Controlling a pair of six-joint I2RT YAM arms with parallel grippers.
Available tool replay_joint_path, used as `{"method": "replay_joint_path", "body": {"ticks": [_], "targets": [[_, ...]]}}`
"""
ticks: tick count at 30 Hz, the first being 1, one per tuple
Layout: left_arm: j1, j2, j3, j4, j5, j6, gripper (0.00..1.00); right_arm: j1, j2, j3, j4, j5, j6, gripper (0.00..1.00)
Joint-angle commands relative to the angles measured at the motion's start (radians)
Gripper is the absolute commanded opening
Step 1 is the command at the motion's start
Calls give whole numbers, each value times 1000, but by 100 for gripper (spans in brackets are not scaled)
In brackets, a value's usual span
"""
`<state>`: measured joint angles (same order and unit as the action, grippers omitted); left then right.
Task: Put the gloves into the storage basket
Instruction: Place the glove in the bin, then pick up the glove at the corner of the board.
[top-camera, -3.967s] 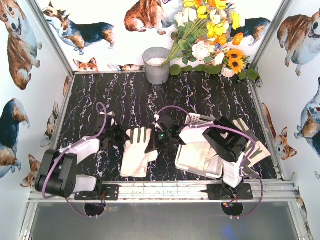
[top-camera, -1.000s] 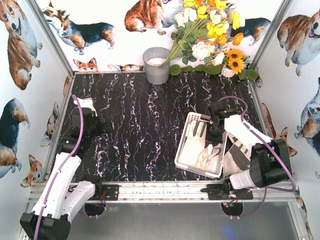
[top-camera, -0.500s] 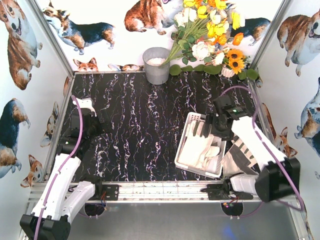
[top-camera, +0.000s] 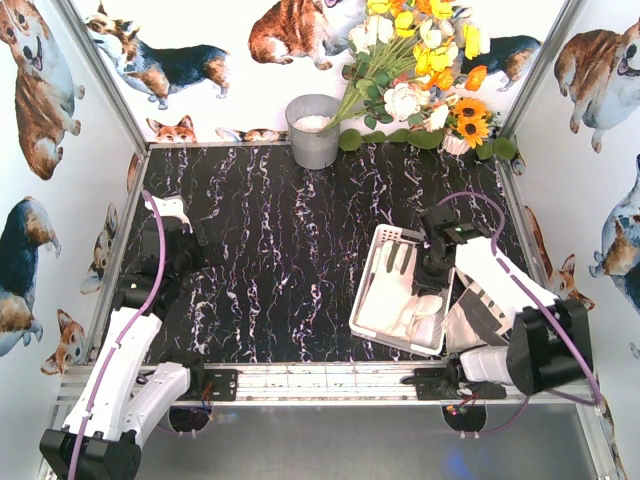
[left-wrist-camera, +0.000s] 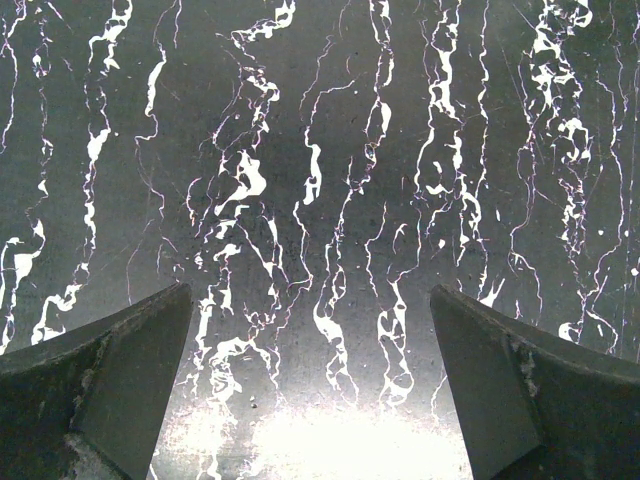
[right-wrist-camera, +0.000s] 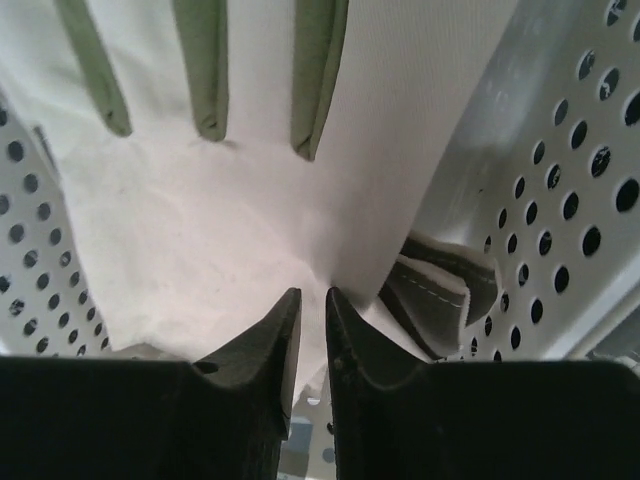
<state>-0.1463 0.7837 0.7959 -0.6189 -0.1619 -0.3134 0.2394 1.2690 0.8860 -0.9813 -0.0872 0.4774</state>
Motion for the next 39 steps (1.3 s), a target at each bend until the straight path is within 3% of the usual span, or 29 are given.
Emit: {"method": "replay_joint_path", "body": {"ticks": [1, 6, 10, 15, 18, 25, 36, 39], "targets": [[14, -6, -7, 2, -9, 7, 100, -4, 45, -10, 59, 63, -8, 18], [13, -7, -8, 2, -14, 10, 100, -5, 6, 4, 45, 60, -9, 25], [14, -9, -6, 1, -23, 10, 100, -5, -101, 95, 7, 52, -25, 44], [13, -20, -7, 0, -32, 5, 100, -19, -200, 181, -22, 262, -57, 74], [13, -20, -7, 2, -34, 5, 100, -88, -211, 193, -18, 347, -41, 83], [14, -21, -8, -2, -41, 1, 100, -364, -184, 102, 173, 295, -20, 83], [14, -29, -9, -7, -49, 4, 100, -470, 226, 210, 267, 272, -28, 77], [14, -32, -9, -8, -50, 3, 100, -519, 310, 240, 288, 201, 2, 75]]}}
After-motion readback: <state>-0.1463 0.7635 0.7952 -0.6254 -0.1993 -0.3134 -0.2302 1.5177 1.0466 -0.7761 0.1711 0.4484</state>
